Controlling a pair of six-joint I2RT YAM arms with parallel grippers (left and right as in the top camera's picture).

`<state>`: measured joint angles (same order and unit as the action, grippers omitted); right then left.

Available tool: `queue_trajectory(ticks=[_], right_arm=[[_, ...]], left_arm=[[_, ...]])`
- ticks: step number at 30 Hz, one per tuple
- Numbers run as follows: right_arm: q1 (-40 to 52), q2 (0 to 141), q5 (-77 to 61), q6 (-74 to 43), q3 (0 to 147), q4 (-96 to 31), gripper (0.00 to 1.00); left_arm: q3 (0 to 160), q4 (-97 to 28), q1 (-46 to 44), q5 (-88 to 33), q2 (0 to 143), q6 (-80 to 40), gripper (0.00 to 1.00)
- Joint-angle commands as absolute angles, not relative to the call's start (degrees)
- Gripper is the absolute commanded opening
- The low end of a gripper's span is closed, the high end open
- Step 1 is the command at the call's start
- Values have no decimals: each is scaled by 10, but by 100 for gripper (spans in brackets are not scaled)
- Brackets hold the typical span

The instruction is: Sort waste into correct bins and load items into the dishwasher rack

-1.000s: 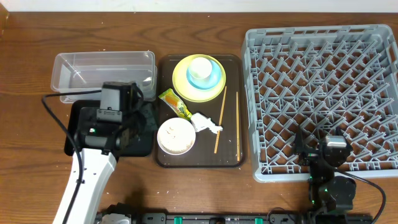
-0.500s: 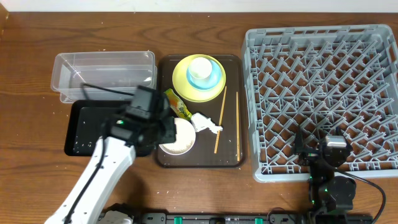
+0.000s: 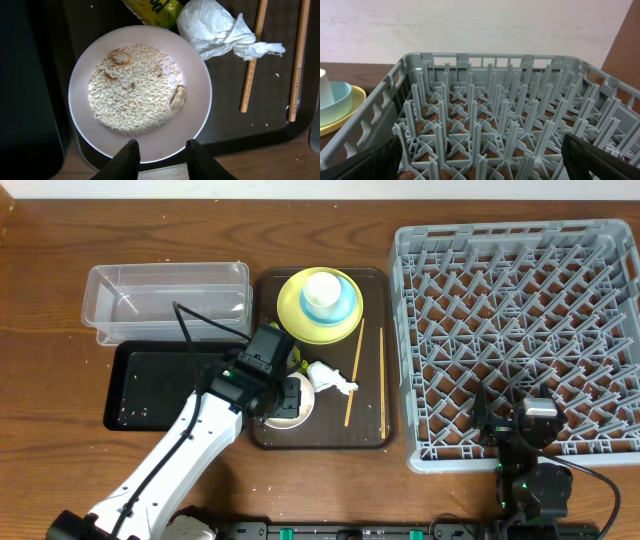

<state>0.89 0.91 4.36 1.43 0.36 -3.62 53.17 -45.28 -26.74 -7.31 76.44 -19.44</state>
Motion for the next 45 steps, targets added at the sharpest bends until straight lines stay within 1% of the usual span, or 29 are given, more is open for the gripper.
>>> queue_trajectory(ticks=[1,21,31,45], right_arm=[[9,9,44,4,3,-37,99],[9,9,44,4,3,-37,99],[9,9,44,4,3,-37,99],[9,9,44,4,3,-37,99]], left_arm=[[543,-458,-269,-63,767,-191,34],[543,-458,-270,-64,767,-191,34],[543,-458,-310,-63,767,-191,34],[535,-456,-322,-64,767,-204,34]])
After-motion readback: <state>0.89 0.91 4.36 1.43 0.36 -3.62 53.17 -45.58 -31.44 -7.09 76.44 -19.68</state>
